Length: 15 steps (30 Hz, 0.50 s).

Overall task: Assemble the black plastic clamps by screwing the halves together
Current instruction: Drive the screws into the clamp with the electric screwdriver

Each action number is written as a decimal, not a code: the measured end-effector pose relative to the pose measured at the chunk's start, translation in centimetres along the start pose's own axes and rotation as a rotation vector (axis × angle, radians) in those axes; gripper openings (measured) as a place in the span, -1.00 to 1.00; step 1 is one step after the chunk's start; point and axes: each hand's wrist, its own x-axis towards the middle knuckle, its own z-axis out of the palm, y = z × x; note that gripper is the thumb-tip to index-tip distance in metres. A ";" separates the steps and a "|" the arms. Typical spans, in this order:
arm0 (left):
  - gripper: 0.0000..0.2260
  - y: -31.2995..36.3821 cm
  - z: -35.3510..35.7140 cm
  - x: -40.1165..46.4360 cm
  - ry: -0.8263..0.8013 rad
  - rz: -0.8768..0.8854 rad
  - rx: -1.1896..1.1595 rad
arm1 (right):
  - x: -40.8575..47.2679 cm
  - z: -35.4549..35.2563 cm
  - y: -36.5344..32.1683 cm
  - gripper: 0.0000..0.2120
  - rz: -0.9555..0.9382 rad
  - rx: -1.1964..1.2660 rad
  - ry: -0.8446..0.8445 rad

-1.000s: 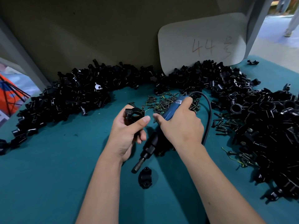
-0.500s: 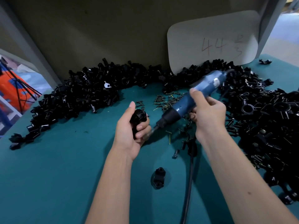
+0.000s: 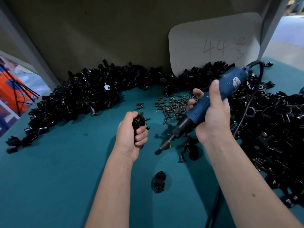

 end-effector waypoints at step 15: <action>-0.73 0.0 0.1 0.1 -0.011 0.004 0.061 | 0.6 -0.7 -0.2 -0.48 0.399 0.255 0.042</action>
